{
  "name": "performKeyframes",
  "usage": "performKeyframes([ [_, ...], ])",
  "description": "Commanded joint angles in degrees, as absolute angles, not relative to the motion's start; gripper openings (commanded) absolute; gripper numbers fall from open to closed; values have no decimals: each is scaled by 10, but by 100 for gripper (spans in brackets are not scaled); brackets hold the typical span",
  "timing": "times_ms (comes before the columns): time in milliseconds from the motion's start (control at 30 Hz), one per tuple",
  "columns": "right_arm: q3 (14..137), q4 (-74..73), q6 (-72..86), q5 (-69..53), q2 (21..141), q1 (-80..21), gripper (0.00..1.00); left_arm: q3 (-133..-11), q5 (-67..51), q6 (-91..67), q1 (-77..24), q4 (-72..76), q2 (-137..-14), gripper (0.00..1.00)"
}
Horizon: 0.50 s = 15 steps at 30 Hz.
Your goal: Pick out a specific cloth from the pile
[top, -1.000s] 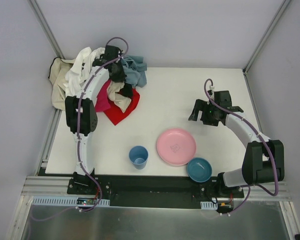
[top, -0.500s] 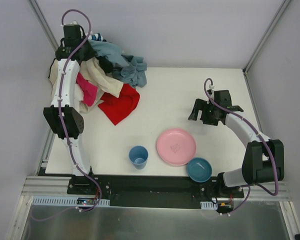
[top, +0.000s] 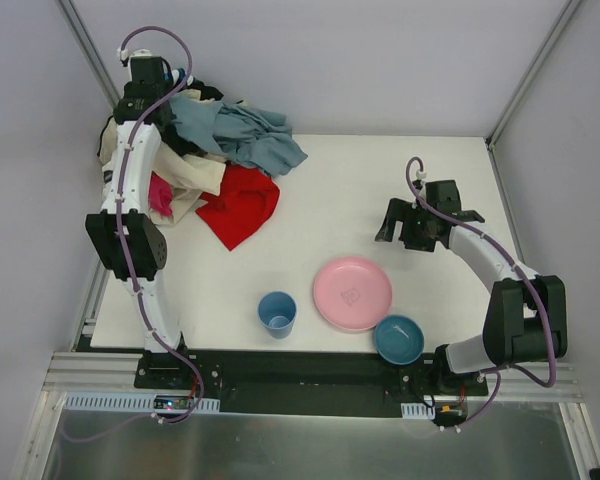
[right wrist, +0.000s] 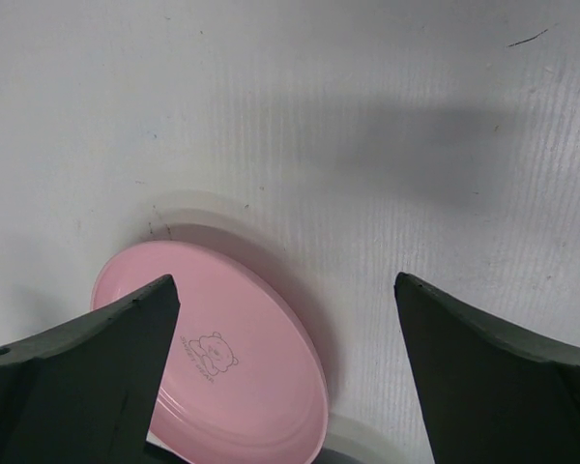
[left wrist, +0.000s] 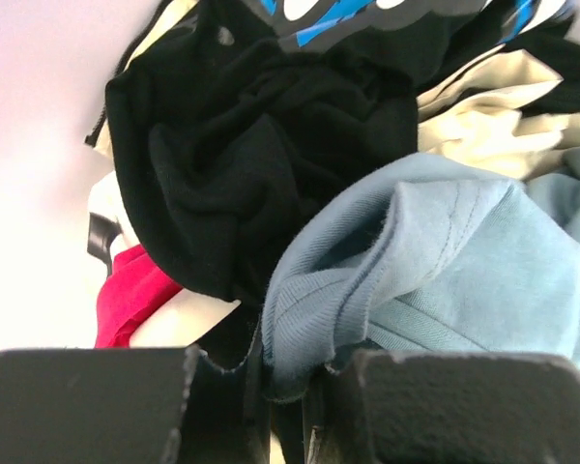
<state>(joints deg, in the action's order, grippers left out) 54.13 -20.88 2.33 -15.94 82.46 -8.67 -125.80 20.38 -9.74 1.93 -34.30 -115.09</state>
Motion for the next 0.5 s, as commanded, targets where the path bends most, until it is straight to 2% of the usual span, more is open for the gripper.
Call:
performKeyframes([
  [0, 571, -219, 25, -168, 831, -94, 96, -1226, 283, -61, 26, -329, -1172, 0],
  [333, 583, -222, 25, -170, 840, -102, 96, -1166, 213, -131, 28, -395, -1249, 0],
  [467, 589, -222, 29, -172, 845, -106, 96, -1137, 141, -174, 29, -411, -1259, 0],
])
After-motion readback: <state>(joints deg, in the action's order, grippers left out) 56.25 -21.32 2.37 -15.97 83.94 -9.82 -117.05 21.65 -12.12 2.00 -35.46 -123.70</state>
